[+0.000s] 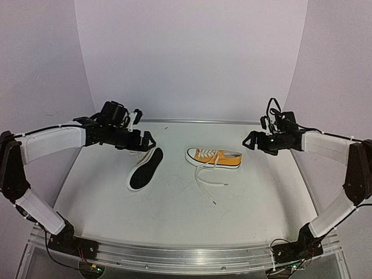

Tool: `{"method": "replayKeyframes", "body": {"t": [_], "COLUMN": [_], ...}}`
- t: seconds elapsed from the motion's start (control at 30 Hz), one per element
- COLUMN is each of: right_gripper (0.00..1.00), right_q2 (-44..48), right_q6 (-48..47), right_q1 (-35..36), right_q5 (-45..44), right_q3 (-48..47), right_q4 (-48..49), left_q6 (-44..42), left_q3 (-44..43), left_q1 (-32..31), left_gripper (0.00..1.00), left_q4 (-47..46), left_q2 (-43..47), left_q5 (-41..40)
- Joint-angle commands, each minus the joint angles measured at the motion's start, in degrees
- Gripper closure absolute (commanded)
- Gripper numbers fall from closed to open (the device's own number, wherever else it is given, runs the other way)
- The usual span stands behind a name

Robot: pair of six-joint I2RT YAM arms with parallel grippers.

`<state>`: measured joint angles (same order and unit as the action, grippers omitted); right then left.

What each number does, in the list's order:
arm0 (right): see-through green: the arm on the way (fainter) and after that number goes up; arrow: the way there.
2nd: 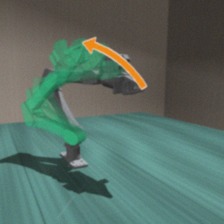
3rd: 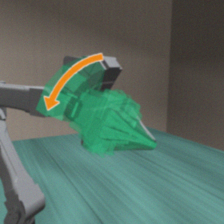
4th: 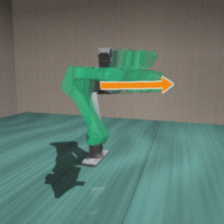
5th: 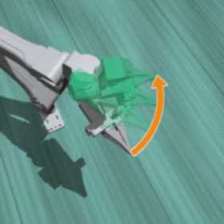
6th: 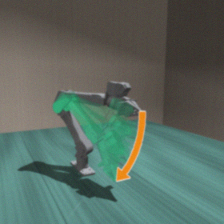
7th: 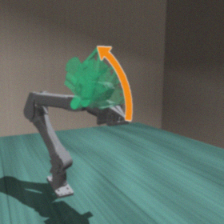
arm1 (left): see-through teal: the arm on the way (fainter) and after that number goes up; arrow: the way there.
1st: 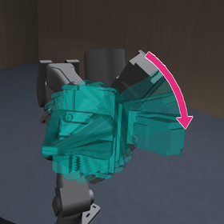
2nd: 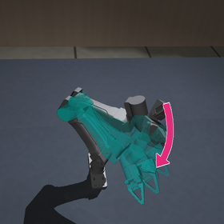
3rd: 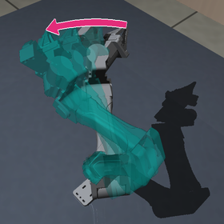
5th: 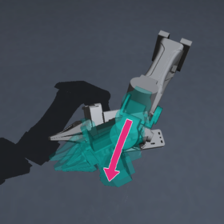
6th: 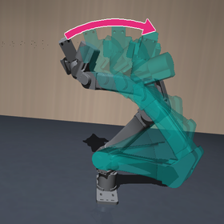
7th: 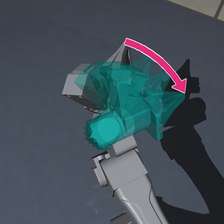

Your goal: Tie the shoes

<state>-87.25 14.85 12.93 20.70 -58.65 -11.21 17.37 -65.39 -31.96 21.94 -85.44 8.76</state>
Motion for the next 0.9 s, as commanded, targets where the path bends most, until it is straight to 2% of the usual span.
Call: {"method": "replayKeyframes", "body": {"t": [0.0, 0.17, 0.43, 0.57, 0.73, 0.87], "right_gripper": [0.02, 0.05, 0.18, 0.23, 0.24, 0.31], "right_q2": [-8.8, -17.8, -24.4, -26.8, -28.8, -30.0], "right_q6": [-3.5, -5.2, -5.3, -5.5, -5.7, -5.9], "right_q1": [1.1, 1.8, 3.0, 3.7, 4.1, 4.4], "right_q5": [-3.4, -3.5, -1.6, -0.8, -1.2, -0.7], "right_q3": [-8.6, -16.7, -21.2, -22.2, -22.6, -23.1], "right_q4": [-4.3, -7.1, -7.4, -7.5, -7.5, -7.7], "left_q6": [-6.9, -7.7, -6.4, -5.0, -3.5, -2.5], "left_q3": [-10.1, -20.1, -32.7, -36.1, -39.4, -43.3], "left_q1": [-10.8, -19.3, -26.1, -27.0, -27.0, -26.9], "left_gripper": [0.0, 0.01, 0.11, 0.15, 0.17, 0.21], "left_q4": [5.4, 7.5, 10.4, 10.3, 10.2, 11.6], "left_q2": [-9.8, -21.4, -35.8, -39.9, -43.0, -46.8], "left_q5": [-8.5, -11.4, -16.5, -17.8, -19.9, -19.4]}}
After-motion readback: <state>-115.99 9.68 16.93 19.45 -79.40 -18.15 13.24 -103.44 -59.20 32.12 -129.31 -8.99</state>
